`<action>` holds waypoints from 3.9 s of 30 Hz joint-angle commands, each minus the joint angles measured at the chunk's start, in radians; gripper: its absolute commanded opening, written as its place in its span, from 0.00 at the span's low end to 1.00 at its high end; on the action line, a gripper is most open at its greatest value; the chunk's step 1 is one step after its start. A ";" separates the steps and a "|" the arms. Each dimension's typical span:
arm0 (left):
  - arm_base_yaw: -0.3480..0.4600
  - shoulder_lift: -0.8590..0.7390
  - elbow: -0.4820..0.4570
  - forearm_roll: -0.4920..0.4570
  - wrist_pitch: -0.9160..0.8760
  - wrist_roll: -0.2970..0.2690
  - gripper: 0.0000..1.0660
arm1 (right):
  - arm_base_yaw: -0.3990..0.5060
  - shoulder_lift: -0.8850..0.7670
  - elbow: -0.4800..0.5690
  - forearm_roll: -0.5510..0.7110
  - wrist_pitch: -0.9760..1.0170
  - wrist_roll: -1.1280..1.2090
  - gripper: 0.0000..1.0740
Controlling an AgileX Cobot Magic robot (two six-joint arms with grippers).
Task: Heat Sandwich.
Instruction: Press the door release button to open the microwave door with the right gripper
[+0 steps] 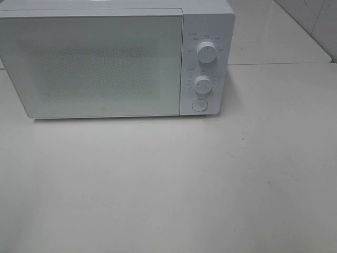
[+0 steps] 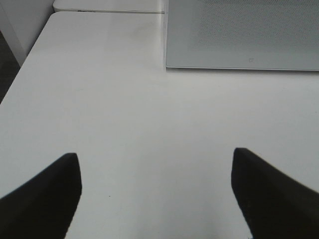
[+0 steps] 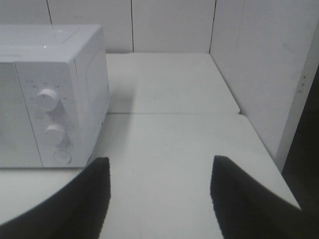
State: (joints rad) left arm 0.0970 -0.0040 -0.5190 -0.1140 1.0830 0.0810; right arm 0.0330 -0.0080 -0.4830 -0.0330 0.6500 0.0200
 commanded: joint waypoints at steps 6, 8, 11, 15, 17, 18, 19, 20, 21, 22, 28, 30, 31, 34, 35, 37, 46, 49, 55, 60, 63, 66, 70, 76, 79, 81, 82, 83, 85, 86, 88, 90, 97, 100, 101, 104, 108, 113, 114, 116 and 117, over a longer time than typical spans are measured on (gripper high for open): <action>0.002 -0.018 0.003 0.000 -0.014 -0.006 0.73 | -0.007 0.040 0.067 -0.018 -0.205 -0.007 0.55; 0.002 -0.018 0.003 0.000 -0.014 -0.006 0.73 | -0.007 0.096 0.070 -0.018 -0.261 -0.007 0.55; 0.002 -0.018 0.003 0.000 -0.014 -0.006 0.73 | -0.007 0.140 0.070 -0.018 -0.302 -0.007 0.55; 0.002 -0.018 0.003 0.000 -0.014 -0.006 0.73 | -0.007 0.226 0.070 -0.018 -0.386 -0.007 0.55; 0.002 -0.018 0.003 0.000 -0.014 -0.006 0.73 | -0.007 0.287 0.070 -0.018 -0.438 -0.007 0.55; 0.002 -0.018 0.003 0.000 -0.014 -0.006 0.73 | -0.007 0.309 0.070 -0.018 -0.453 -0.007 0.55; 0.002 -0.018 0.003 0.000 -0.014 -0.006 0.73 | -0.007 0.309 0.070 -0.018 -0.453 -0.007 0.55; 0.002 -0.018 0.003 0.000 -0.014 -0.006 0.73 | -0.007 0.330 0.070 -0.018 -0.468 -0.007 0.55; 0.002 -0.018 0.003 0.000 -0.014 -0.006 0.73 | -0.007 0.373 0.070 -0.018 -0.488 -0.007 0.55; 0.002 -0.018 0.003 0.000 -0.014 -0.006 0.73 | -0.007 0.390 0.070 -0.018 -0.494 -0.007 0.55; 0.002 -0.018 0.003 0.000 -0.014 -0.006 0.73 | -0.007 0.518 0.070 -0.018 -0.540 -0.007 0.55; 0.002 -0.018 0.003 0.000 -0.014 -0.006 0.73 | -0.007 0.542 0.070 -0.018 -0.554 -0.007 0.54; 0.002 -0.018 0.003 0.000 -0.014 -0.006 0.73 | -0.007 0.587 0.070 -0.018 -0.580 -0.007 0.53; 0.002 -0.018 0.003 0.000 -0.014 -0.006 0.73 | -0.007 0.633 0.070 -0.018 -0.610 -0.007 0.50; 0.002 -0.018 0.003 0.000 -0.014 -0.006 0.73 | -0.007 0.684 0.070 -0.018 -0.638 -0.007 0.46; 0.002 -0.018 0.003 0.000 -0.014 -0.006 0.73 | -0.007 0.730 0.070 -0.018 -0.669 -0.007 0.42; 0.002 -0.018 0.003 0.000 -0.014 -0.006 0.73 | -0.005 0.916 0.070 -0.026 -0.826 -0.006 0.16; 0.002 -0.018 0.003 0.000 -0.014 -0.006 0.73 | 0.031 0.971 0.070 -0.062 -0.892 -0.006 0.13; 0.002 -0.018 0.003 0.000 -0.014 -0.006 0.73 | 0.159 1.108 0.070 -0.094 -1.028 -0.005 0.04; 0.002 -0.018 0.003 0.000 -0.014 -0.006 0.73 | 0.254 1.248 0.070 -0.031 -1.152 -0.003 0.00; 0.002 -0.018 0.003 0.000 -0.014 -0.006 0.73 | 0.310 1.341 0.070 0.016 -1.244 -0.004 0.00; 0.002 -0.018 0.003 0.000 -0.014 -0.006 0.73 | 0.388 1.454 0.069 0.098 -1.370 -0.003 0.00; 0.002 -0.018 0.003 0.000 -0.014 -0.006 0.73 | 0.445 1.549 0.069 0.181 -1.454 -0.003 0.00; 0.002 -0.018 0.003 0.000 -0.014 -0.006 0.73 | 0.541 1.727 0.044 0.309 -1.570 0.033 0.00; 0.002 -0.018 0.003 0.000 -0.014 -0.006 0.73 | 0.552 1.770 0.019 0.325 -1.571 0.063 0.00; 0.002 -0.018 0.003 0.000 -0.014 -0.006 0.73 | 0.552 1.810 -0.008 0.324 -1.571 0.103 0.00; 0.002 -0.018 0.003 0.000 -0.014 -0.006 0.73 | 0.552 1.827 -0.020 0.324 -1.570 0.119 0.00; 0.002 -0.018 0.003 0.000 -0.014 -0.006 0.73 | 0.552 1.848 -0.036 0.324 -1.571 0.136 0.00; 0.002 -0.018 0.003 0.000 -0.014 -0.006 0.73 | 0.552 1.905 -0.083 0.322 -1.571 0.183 0.00; 0.002 -0.018 0.003 0.000 -0.014 -0.006 0.73 | 0.552 1.905 -0.083 0.322 -1.571 0.183 0.00; 0.002 -0.018 0.003 0.000 -0.014 -0.006 0.73 | 0.552 1.954 -0.121 0.320 -1.571 0.240 0.00; 0.002 -0.018 0.003 0.000 -0.014 -0.006 0.73 | 0.552 1.964 -0.131 0.320 -1.571 0.253 0.00; 0.002 -0.018 0.003 0.000 -0.014 -0.006 0.73 | 0.552 2.025 -0.209 0.329 -1.565 0.315 0.00; 0.002 -0.018 0.003 0.000 -0.014 -0.006 0.73 | 0.551 2.035 -0.220 0.354 -1.562 0.327 0.00; 0.002 -0.018 0.003 0.000 -0.014 -0.006 0.73 | 0.550 2.040 -0.225 0.376 -1.556 0.330 0.00; 0.002 -0.018 0.003 0.000 -0.014 -0.006 0.73 | 0.549 2.066 -0.257 0.406 -1.511 0.329 0.00; 0.002 -0.018 0.003 0.000 -0.014 -0.006 0.73 | 0.549 2.095 -0.290 0.407 -1.504 0.328 0.00; 0.002 -0.017 0.003 0.000 -0.014 -0.005 0.73 | 0.537 2.107 -0.315 0.484 -1.514 0.325 0.00; 0.002 -0.017 0.003 0.000 -0.014 -0.005 0.73 | 0.537 2.107 -0.315 0.484 -1.514 0.325 0.00; 0.002 -0.017 0.003 0.000 -0.014 -0.005 0.73 | 0.519 2.110 -0.315 0.482 -1.534 0.325 0.00; 0.002 -0.017 0.003 0.000 -0.014 -0.005 0.73 | 0.514 2.111 -0.315 0.480 -1.534 0.325 0.00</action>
State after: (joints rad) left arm 0.0970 -0.0040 -0.5190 -0.1140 1.0830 0.0810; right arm 0.5630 2.1000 -0.7880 0.4420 -0.8600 0.3440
